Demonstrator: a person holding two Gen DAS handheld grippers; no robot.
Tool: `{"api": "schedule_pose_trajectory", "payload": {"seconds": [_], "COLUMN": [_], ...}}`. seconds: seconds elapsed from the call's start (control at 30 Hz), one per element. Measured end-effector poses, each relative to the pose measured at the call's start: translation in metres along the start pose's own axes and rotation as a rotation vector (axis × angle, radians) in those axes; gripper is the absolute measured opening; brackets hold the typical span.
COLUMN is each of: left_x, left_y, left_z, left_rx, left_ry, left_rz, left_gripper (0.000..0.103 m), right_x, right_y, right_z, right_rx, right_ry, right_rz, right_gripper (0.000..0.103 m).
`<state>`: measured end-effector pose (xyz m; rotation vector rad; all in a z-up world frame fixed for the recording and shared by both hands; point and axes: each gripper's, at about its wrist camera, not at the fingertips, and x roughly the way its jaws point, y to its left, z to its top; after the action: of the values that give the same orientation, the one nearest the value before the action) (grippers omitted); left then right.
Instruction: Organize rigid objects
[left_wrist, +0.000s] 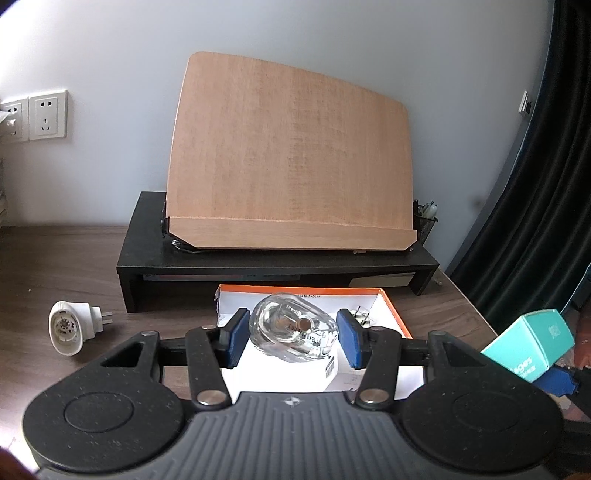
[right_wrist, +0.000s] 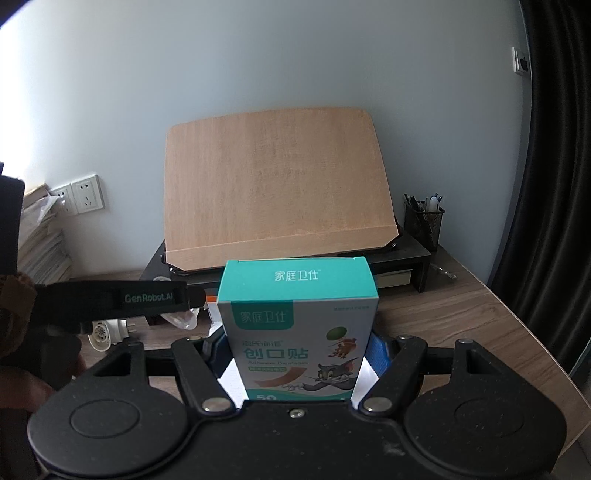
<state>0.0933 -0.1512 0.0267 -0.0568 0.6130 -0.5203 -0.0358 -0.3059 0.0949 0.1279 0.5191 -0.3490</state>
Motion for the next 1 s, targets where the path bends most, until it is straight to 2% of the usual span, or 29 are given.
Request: {"api": "schedule_pose_trajectory", "payload": {"seconds": [1.0], "left_x": [0.017], "left_y": [0.01], "left_z": [0.001], "left_rx": [0.029], "left_ry": [0.037], "left_rz": [-0.047], "left_gripper": [0.051], "right_x": [0.008], "right_y": [0.012], "right_z": [-0.001], "right_rx": [0.021], "right_ry": [0.056], "right_rz": [-0.064], "right_gripper": [0.084]}}
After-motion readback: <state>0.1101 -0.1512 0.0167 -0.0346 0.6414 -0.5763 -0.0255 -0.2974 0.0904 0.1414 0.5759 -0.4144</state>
